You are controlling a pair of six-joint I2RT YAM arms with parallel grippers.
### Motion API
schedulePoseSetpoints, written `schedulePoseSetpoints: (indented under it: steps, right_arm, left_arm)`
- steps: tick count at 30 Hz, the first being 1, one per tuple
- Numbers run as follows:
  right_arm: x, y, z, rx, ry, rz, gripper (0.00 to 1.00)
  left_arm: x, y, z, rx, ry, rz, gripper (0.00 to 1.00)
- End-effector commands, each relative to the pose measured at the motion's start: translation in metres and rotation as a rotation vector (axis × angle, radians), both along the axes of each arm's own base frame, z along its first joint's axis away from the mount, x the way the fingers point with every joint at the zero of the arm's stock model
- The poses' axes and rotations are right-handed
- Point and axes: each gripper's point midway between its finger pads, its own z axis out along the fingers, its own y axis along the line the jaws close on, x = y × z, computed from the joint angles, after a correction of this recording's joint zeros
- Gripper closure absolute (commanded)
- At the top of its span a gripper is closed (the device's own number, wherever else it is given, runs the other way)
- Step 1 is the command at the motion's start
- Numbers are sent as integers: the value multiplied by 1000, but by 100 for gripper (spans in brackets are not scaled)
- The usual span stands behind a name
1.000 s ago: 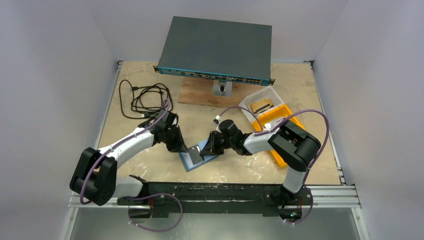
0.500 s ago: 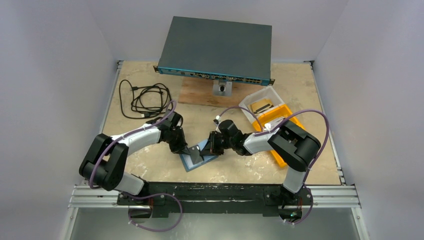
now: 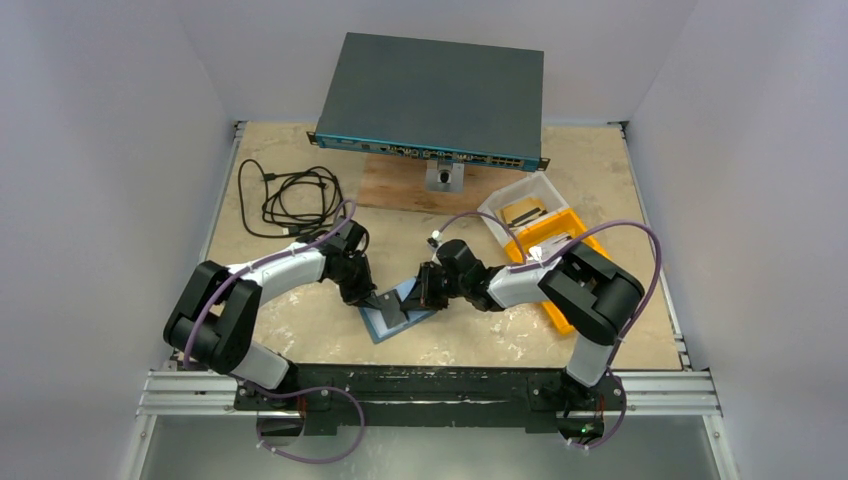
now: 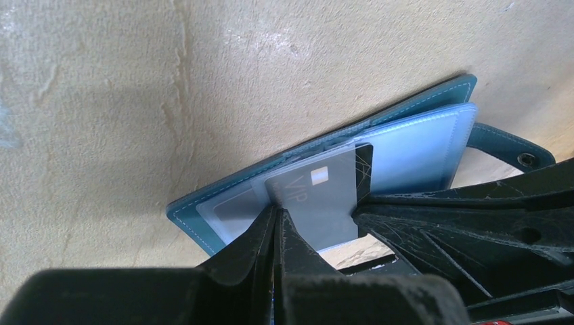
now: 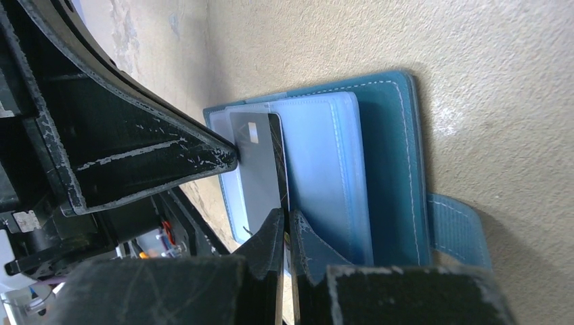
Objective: Take the credit cards out of the card holder
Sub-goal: Remove the credit card from the card holder.
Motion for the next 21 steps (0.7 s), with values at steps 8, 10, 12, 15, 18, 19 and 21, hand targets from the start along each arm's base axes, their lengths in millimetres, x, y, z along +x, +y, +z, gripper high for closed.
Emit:
schedulePoseSetpoints:
  steps: [8,10,12,15,18,19,21]
  right_arm:
    - [14,-29,-8,-122,-59,-64,100]
    - [14,-31,-10,-131,-59,-69,100]
    - [14,-32,-10,-133,-62,-68,100]
    - [14,-34,-11,-141,-64,-73,100]
    - [19,-39,-13,-173,-78,-96,100]
    - [20,-41,-14,-183,-83,-101,100]
    - [22,-40,-14,-186,-91,-101,96]
  left_arm:
    - [-7,28,-18,153,28,16,100]
    - [-7,27,-17,151,28,15,100]
    - [-6,26,-17,147,25,13,100]
    - [-6,26,-16,146,26,13,100]
    - [-6,26,-16,145,21,9,100]
    - [-6,26,-16,145,21,7,100]
    - [-6,26,-16,145,19,4,100]
